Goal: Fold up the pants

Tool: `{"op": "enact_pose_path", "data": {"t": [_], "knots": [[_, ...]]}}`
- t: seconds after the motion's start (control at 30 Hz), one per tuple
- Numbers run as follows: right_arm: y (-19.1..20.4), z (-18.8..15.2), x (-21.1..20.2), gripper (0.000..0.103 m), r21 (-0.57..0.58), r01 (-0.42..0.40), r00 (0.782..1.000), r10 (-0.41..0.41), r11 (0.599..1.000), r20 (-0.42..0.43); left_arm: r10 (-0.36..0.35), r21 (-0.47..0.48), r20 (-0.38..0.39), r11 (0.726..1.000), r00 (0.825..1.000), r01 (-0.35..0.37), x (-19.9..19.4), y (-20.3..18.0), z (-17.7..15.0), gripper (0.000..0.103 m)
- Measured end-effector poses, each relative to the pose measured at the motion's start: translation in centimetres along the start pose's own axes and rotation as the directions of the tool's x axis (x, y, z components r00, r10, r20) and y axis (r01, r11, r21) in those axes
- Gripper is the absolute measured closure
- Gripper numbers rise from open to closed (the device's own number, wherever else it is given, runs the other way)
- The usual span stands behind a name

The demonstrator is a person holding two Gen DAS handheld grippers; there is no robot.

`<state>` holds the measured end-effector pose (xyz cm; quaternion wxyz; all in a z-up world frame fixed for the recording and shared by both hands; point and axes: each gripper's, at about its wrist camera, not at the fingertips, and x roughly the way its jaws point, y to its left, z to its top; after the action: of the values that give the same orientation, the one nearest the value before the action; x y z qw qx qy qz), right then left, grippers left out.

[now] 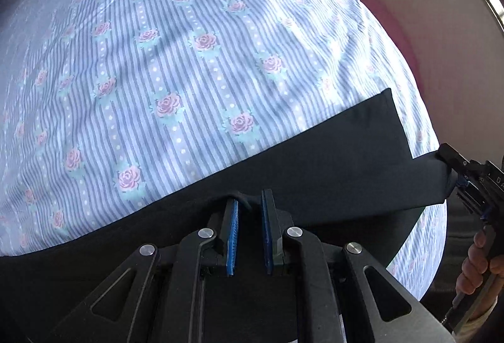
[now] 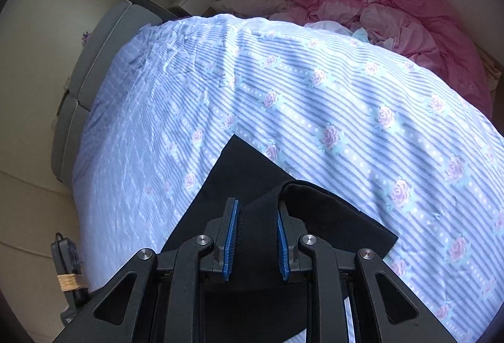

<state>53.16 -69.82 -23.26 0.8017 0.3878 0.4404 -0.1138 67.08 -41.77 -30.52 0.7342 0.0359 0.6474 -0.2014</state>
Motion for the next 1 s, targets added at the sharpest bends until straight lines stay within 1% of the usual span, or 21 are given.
{"op": "enact_pose_path", "data": {"t": [0.1,0.2,0.27,0.3,0.33,0.37,0.4,0.43,0.5,0.53,0.63,0.77,0.83,0.87,0.9,0.93,1.0], "knots": [[0.5,0.9,1.7,0.08,-0.026,-0.002,1.0,0.001,1.0,-0.029,0.029,-0.02,0.002,0.999,1.0,-0.029,0.3,0.6,0.4,0.088],[1.2,2.1,3.3,0.076,-0.053,0.002,0.999,-0.004,0.999,-0.049,0.068,-0.033,-0.006,0.997,0.998,-0.068,0.6,0.7,0.9,0.086],[1.3,3.0,3.3,0.055,-0.062,0.006,0.999,-0.009,0.998,-0.047,0.072,-0.067,0.006,0.995,0.997,-0.072,0.2,1.0,1.2,0.079],[1.4,3.4,3.0,0.036,-0.068,0.017,0.999,-0.019,0.998,-0.028,0.08,-0.08,0.026,0.994,0.996,-0.077,-0.3,1.0,1.5,0.065],[1.4,3.8,2.2,0.033,-0.07,0.014,1.0,-0.014,0.997,-0.001,0.106,-0.09,0.064,0.991,0.992,-0.1,-1.2,1.0,1.7,0.045],[1.3,4.1,1.2,0.033,-0.077,0.003,1.0,-0.001,0.997,0.023,0.139,-0.102,0.127,0.987,0.982,-0.127,-2.5,1.0,1.8,0.037],[1.4,4.6,0.1,0.033,-0.089,0.004,0.999,0.0,0.996,0.045,0.154,-0.108,0.172,0.985,0.973,-0.137,-3.6,1.0,1.9,0.037],[1.4,4.7,-0.8,0.033,-0.101,0.025,0.998,-0.019,0.995,0.063,0.152,-0.108,0.205,0.985,0.967,-0.132,-4.9,0.9,1.8,0.037],[1.6,4.5,-2.7,0.033,-0.156,0.091,0.992,-0.076,0.984,0.098,0.111,-0.105,0.232,0.991,0.966,-0.089,-6.7,0.7,1.3,0.037],[1.8,4.2,-3.5,0.033,-0.195,0.117,0.989,-0.098,0.974,0.107,0.103,-0.102,0.243,0.992,0.965,-0.08,-7.3,0.5,0.8,0.037],[3.1,1.8,-6.3,0.033,-0.327,0.17,0.982,-0.131,0.93,0.137,0.091,-0.064,0.281,0.995,0.955,-0.076,-10.4,-0.3,-2.2,0.037],[5.0,-2.9,-10.5,0.033,-0.466,0.172,0.982,-0.113,0.868,0.151,0.077,-0.028,0.304,0.997,0.95,-0.071,-13.4,-1.2,-8.3,0.033],[5.9,-5.6,-12.6,0.032,-0.511,0.136,0.988,-0.078,0.849,0.135,0.085,-0.026,0.312,0.996,0.946,-0.081,-15.1,-1.0,-11.6,0.031],[6.3,-6.7,-13.4,0.031,-0.524,0.115,0.991,-0.061,0.844,0.12,0.093,-0.031,0.318,0.996,0.943,-0.088,-16.2,-0.9,-13.8,0.031],[6.8,-8.2,-14.5,0.028,-0.537,0.087,0.994,-0.038,0.839,0.101,0.099,-0.036,0.321,0.995,0.942,-0.093,-16.9,-0.8,-15.0,0.031],[7.2,-9.3,-15.0,0.027,-0.545,0.072,0.996,-0.027,0.835,0.09,0.106,-0.054,0.327,0.994,0.939,-0.093,-17.9,-0.6,-17.1,0.031],[7.9,-11.8,-16.3,0.027,-0.574,0.051,0.998,-0.015,0.817,0.067,0.117,-0.075,0.33,0.992,0.937,-0.098,-19.5,0.1,-19.9,0.028]]}}
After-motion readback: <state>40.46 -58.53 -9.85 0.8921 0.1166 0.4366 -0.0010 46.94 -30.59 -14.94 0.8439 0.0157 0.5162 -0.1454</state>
